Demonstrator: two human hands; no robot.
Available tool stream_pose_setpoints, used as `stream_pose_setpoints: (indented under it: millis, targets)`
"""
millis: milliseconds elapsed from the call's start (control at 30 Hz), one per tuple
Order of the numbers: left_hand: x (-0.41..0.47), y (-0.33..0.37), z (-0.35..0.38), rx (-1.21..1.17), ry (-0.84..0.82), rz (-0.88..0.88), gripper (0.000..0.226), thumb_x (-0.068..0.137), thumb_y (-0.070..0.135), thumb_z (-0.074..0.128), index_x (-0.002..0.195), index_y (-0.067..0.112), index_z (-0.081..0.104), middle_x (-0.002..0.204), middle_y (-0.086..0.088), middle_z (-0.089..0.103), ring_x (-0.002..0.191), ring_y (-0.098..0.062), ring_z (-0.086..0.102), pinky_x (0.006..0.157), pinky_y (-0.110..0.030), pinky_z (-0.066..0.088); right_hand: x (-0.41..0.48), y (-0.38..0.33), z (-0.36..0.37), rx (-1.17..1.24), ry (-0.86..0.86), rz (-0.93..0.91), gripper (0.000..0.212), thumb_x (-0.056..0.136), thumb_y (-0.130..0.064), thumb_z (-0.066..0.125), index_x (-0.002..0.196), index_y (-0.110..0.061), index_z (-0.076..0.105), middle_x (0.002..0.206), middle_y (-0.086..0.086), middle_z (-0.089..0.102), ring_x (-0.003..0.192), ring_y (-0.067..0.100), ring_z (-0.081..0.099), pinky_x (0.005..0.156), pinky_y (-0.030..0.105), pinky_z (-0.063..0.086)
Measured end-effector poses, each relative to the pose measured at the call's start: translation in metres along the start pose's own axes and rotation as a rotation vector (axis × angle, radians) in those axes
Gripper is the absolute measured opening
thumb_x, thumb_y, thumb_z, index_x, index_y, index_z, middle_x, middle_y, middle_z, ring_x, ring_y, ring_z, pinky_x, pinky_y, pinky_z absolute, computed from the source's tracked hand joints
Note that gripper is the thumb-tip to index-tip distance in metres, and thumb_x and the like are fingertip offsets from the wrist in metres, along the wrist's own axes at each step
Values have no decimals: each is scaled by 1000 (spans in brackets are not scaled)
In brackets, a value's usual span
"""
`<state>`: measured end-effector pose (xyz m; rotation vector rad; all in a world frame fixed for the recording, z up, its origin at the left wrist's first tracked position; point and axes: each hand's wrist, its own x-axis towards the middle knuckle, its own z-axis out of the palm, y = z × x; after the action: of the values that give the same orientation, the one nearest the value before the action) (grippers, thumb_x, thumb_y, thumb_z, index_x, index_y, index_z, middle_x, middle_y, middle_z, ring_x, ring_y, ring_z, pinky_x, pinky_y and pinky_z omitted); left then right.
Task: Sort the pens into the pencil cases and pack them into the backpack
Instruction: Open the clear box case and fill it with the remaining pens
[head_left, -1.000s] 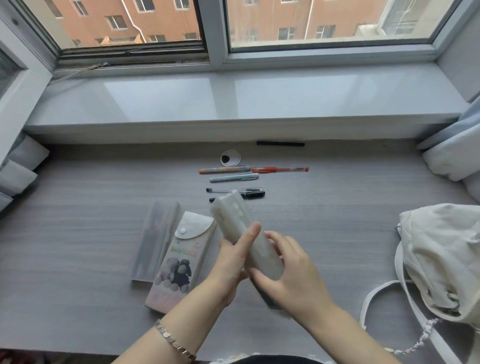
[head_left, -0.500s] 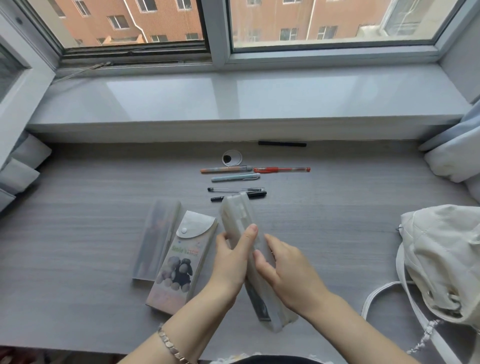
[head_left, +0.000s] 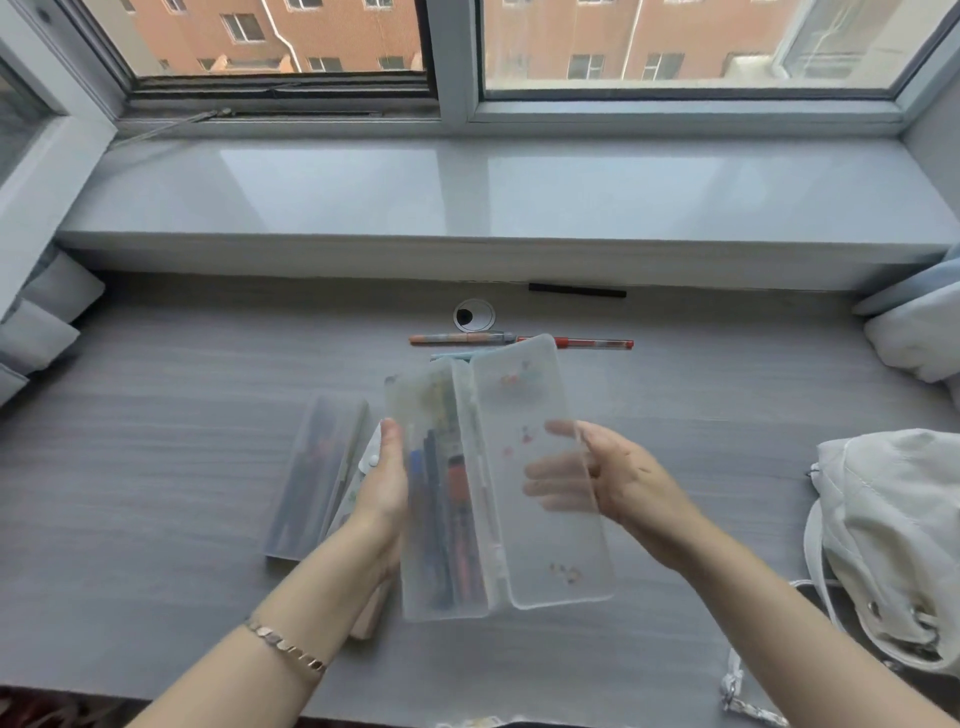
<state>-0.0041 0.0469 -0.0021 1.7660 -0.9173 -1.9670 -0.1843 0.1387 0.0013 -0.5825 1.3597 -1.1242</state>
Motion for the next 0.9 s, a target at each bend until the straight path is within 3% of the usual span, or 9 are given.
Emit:
stream_pose_setpoints:
  millis: [100, 200, 267, 367, 533, 633, 700, 800, 900]
  targets:
    - [-3, 11, -4, 128, 179, 153, 66, 95, 55, 16, 136, 10, 44, 139, -8, 45, 131, -29, 38, 102, -36, 30, 38, 5, 2, -402, 121, -116, 31, 99, -19, 35, 100, -7, 64, 93, 8, 68, 85, 20, 65, 72, 24, 51]
    - [-1, 17, -8, 195, 274, 210, 63, 98, 46, 17, 103, 0, 61, 100, -8, 58, 111, -26, 48, 82, -28, 34, 93, 20, -9, -998, 256, -271, 33, 90, -1, 45, 120, -5, 56, 124, 10, 57, 117, 26, 49, 99, 31, 37]
    - [3, 17, -13, 204, 300, 218, 59, 98, 45, 19, 87, 4, 60, 85, -1, 52, 97, -20, 45, 75, -26, 35, 121, 27, -10, -1196, 253, -274, 44, 86, -2, 48, 129, -10, 49, 133, 8, 49, 124, 28, 40, 103, 37, 35]
    - [11, 15, -20, 206, 309, 218, 58, 98, 46, 20, 115, 6, 57, 97, -1, 48, 98, -19, 45, 84, -26, 31, 137, 30, -4, -1470, 158, -257, 39, 82, -3, 51, 121, -8, 49, 125, 11, 51, 117, 32, 43, 92, 39, 37]
    - [14, 18, -23, 159, 324, 201, 45, 97, 49, 19, 98, 17, 52, 78, 4, 54, 85, -19, 49, 84, -28, 35, 126, 38, -3, -1702, 72, -415, 34, 42, -1, 71, 71, -7, 53, 67, 11, 57, 60, 29, 59, 43, 26, 41]
    - [14, 18, -20, 177, 304, 171, 53, 97, 50, 19, 115, 15, 54, 111, -10, 59, 103, -25, 50, 91, -32, 35, 107, 45, -9, -1575, 79, -213, 21, 85, -9, 48, 106, -5, 49, 108, 14, 54, 100, 30, 53, 73, 36, 43]
    - [15, 17, -18, 199, 281, 137, 63, 96, 51, 18, 130, 8, 49, 134, -14, 51, 124, -30, 45, 102, -36, 33, 93, 41, -20, -1295, 199, 2, 25, 90, -7, 37, 115, -3, 45, 115, 19, 50, 102, 35, 51, 76, 39, 38]
    - [16, 16, -15, 234, 256, 132, 64, 97, 50, 18, 136, 6, 42, 142, -12, 43, 133, -29, 37, 107, -37, 29, 69, 8, -37, -922, 427, -101, 20, 89, -2, 39, 106, 3, 49, 86, 19, 53, 77, 32, 48, 60, 35, 25]
    - [18, 12, -9, 306, 225, 141, 63, 96, 52, 19, 136, 9, 43, 143, -9, 43, 132, -27, 38, 107, -37, 30, 32, -47, -42, -959, 247, -230, 13, 91, -6, 39, 93, -13, 50, 62, -3, 44, 54, 9, 44, 52, 26, 31]
